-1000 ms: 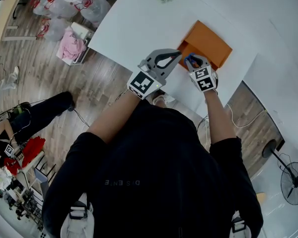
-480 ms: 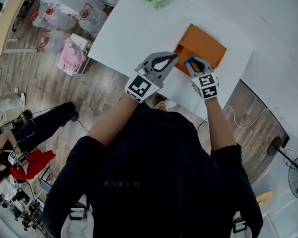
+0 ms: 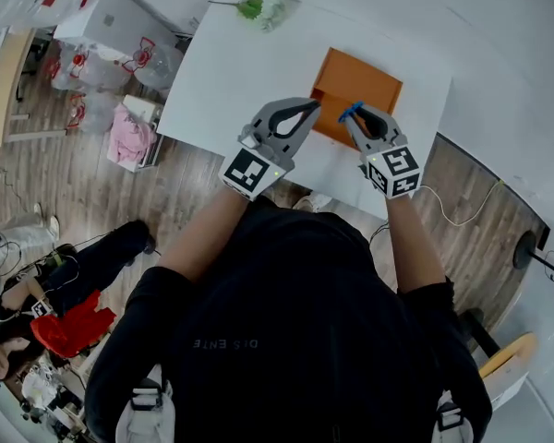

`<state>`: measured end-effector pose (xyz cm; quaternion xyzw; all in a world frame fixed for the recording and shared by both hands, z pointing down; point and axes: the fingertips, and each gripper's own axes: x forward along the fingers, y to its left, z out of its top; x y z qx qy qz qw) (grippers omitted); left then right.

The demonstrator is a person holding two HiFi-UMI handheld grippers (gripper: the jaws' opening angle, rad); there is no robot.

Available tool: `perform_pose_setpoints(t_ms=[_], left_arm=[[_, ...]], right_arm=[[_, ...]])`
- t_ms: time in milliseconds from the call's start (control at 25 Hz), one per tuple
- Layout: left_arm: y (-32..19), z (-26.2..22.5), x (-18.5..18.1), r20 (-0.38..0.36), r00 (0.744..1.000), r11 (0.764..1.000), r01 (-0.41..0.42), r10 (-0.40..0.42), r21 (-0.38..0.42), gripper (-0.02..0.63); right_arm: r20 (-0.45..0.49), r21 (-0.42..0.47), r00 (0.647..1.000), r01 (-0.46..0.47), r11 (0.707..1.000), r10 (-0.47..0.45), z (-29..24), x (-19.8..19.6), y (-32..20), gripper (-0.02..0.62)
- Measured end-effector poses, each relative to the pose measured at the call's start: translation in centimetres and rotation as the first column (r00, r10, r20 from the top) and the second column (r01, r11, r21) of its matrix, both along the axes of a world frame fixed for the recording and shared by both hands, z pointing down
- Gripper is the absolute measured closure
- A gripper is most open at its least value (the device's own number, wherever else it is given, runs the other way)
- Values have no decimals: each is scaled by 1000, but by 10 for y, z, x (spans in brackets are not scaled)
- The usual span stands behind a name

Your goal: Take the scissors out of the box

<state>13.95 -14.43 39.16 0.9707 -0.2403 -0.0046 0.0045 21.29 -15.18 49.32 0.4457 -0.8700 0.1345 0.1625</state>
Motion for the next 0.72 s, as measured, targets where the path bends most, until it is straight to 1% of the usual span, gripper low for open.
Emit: perform_pose_setpoints(t_ms=[240, 400, 560, 720], left_arm=[[5, -19, 9, 20, 999, 999, -42, 42, 21, 586], [6, -29, 12, 18, 998, 998, -66, 66, 20, 586], [12, -46, 15, -3, 995, 994, -104, 104, 27, 586], [18, -52, 17, -8, 990, 990, -137, 137, 34, 586]], right_arm=[[87, 58, 995, -49, 997, 43, -50, 10, 14, 512], [120, 112, 992, -61, 992, 47, -87, 11, 25, 511], [144, 192, 989, -60, 980, 32, -126, 13, 38, 511], [162, 245, 986, -70, 967, 30, -145, 17, 47, 511]])
